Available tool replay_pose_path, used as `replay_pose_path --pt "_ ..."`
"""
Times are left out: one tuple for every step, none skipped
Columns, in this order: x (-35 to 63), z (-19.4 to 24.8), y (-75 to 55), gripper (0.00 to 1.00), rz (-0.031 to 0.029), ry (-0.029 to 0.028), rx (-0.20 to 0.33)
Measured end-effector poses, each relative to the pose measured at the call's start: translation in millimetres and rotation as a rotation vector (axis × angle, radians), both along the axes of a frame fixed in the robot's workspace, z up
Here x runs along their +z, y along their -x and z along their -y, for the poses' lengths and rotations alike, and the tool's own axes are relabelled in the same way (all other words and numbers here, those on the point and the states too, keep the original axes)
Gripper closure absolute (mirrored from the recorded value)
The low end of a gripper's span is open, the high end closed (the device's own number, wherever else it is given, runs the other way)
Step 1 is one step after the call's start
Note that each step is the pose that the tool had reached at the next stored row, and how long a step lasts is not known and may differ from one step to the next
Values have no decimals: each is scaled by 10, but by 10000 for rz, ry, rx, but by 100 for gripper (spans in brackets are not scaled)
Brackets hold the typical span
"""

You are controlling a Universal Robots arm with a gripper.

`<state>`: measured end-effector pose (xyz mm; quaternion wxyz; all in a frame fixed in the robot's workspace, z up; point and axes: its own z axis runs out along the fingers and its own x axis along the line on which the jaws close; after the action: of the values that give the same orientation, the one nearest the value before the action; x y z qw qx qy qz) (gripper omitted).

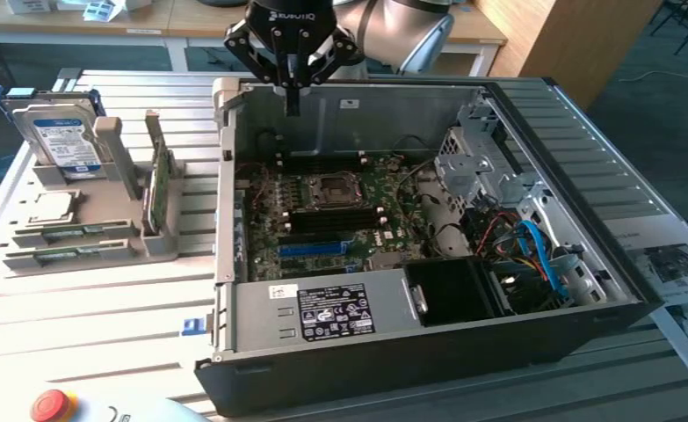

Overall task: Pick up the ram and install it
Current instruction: 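Reach for the ram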

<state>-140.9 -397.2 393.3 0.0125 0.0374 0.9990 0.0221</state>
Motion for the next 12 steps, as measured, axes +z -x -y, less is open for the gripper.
replay_pose_path --pt "0 -2 17 90 0 -1 0" --pt "0 -4 32 90 0 0 -1" --pt "0 -6 48 90 1 0 -1" --pt "0 -8 64 90 1 0 0" --pt "0 -9 80 90 0 0 1" --pt "0 -12 98 90 0 0 1" --pt "0 -14 114 90 0 0 1" --pt "0 -16 131 90 0 -1 1" --pt "0 -18 147 90 1 -1 0" --pt "0 -20 164 90 0 -1 -1" --pt "0 -23 181 90 0 -1 0" --pt "0 -25 200 90 0 0 0"
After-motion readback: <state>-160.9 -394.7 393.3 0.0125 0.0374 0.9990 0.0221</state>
